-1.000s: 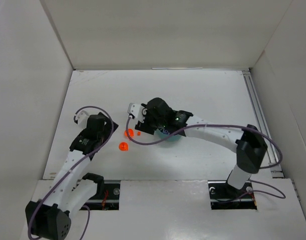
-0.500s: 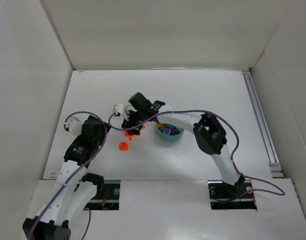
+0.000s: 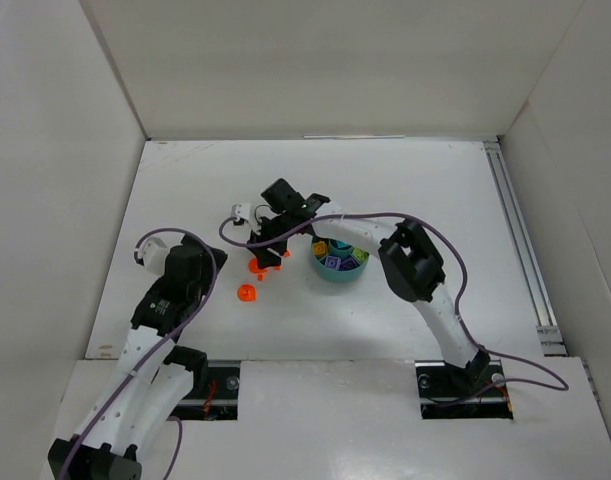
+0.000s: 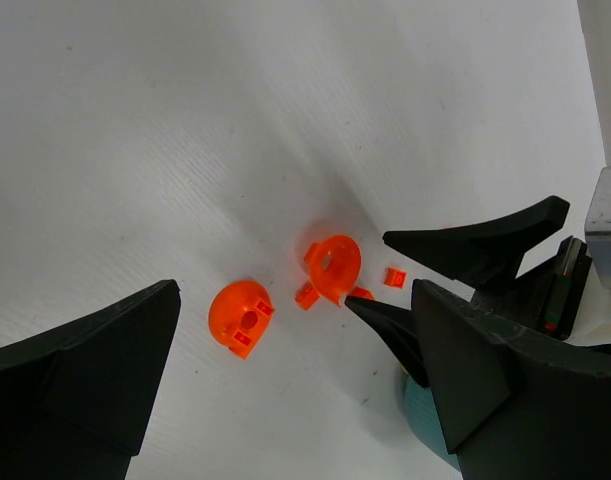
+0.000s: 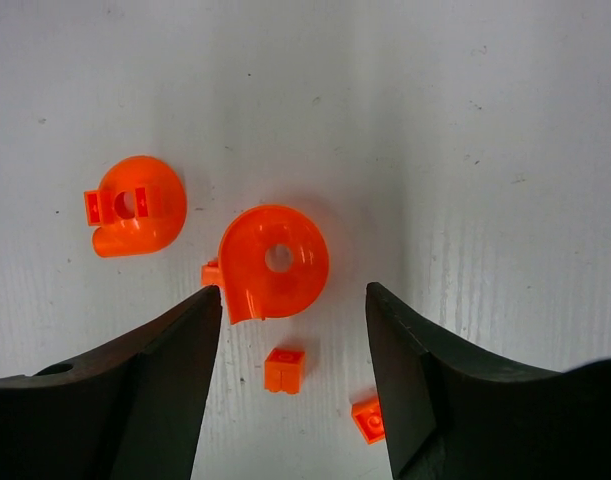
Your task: Sort the legos into containers by color
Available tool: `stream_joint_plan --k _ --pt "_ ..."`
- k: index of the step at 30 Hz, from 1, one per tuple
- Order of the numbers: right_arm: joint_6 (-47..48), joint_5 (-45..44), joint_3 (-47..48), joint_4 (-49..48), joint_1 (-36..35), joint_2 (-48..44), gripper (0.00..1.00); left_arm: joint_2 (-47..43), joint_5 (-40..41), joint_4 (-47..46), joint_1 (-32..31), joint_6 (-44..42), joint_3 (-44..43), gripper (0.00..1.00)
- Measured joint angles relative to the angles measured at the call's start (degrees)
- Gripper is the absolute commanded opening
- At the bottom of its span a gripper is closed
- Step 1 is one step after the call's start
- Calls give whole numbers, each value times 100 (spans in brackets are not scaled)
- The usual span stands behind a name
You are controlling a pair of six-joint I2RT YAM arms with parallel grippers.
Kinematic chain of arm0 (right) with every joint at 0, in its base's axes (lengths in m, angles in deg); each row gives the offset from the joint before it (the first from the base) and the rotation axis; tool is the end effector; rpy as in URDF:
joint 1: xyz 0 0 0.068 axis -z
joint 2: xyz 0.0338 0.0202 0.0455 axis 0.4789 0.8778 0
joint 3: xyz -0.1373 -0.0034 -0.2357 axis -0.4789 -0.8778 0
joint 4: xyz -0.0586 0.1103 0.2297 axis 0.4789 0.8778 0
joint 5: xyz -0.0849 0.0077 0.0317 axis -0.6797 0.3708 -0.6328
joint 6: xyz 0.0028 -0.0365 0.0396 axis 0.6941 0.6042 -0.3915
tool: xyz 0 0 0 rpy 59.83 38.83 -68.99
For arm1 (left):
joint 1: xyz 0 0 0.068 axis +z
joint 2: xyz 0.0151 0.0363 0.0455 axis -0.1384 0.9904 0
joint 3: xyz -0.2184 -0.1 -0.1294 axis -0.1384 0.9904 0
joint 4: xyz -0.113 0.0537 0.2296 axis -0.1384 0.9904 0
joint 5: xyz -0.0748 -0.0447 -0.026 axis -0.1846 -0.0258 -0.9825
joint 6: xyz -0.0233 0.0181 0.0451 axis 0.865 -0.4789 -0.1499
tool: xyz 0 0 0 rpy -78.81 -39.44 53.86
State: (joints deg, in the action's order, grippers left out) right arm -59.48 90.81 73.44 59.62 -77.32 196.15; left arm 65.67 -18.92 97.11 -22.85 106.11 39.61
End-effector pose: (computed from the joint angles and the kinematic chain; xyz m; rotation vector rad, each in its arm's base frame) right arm 0.3241 0.3970 0.1869 -1.7069 1.8217 0.8379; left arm 0.1445 -0.0274 0.2512 -1.0312 1.8928 -0.4690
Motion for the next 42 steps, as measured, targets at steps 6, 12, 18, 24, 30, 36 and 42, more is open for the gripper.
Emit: stream_joint_plan --k 6,12,18,24,30,36,42 --pt "0 4 76 7 44 142 65 -94 -57 -52 0 7 129 100" --pt "-109 -92 79 -90 76 315 65 -129 -59 -105 0 7 131 100" --pt "-192 -76 79 -201 101 337 59 -125 -57 -168 0 -2 131 100" --pt "-291 44 72 -328 101 343 40 -111 -57 -227 0 -24 133 100" --pt "-358 273 61 -520 101 345 18 -46 -57 -273 0 -61 136 100" --pt "-398 509 -94 -782 72 343 0 -13 -57 -299 0 -76 210 100" --pt "-398 575 -293 -990 63 247 0 -13 -57 -302 0 -103 216 100"
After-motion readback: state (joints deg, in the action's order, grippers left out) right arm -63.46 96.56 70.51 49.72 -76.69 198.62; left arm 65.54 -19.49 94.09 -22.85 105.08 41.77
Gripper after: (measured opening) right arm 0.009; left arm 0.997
